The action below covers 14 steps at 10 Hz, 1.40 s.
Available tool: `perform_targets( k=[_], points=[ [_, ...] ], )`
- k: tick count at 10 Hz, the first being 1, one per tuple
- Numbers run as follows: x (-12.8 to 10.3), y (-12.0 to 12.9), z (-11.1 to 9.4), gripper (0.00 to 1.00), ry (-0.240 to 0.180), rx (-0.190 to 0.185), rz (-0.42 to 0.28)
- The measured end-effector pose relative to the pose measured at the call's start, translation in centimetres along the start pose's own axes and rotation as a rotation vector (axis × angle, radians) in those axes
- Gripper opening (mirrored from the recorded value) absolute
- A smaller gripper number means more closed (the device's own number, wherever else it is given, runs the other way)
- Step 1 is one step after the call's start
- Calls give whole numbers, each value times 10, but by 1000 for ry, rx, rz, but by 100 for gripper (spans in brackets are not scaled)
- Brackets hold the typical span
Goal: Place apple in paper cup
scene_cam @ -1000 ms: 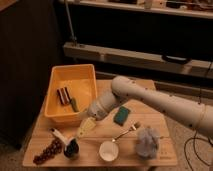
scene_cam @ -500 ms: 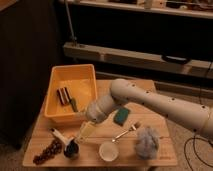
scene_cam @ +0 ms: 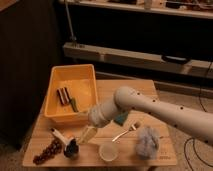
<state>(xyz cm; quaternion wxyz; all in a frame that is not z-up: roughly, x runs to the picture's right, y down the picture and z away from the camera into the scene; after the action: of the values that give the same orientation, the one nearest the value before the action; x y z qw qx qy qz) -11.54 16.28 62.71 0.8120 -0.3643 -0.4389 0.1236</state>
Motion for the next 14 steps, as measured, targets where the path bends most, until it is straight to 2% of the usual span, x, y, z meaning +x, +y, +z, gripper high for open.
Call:
perform_targets(
  k=[3, 4, 6, 8, 11, 14],
  points=[
    [-1, 0, 1, 80, 0, -1, -8],
    [0, -2, -1, 80, -1, -4, -42],
    [0, -10, -10, 80, 1, -10, -180],
    [-1, -15, -16, 80, 3, -9, -255],
    [-1, -16, -17, 80, 7, -9, -262],
    [-1, -30, 3, 80, 65, -86, -353]
  ],
)
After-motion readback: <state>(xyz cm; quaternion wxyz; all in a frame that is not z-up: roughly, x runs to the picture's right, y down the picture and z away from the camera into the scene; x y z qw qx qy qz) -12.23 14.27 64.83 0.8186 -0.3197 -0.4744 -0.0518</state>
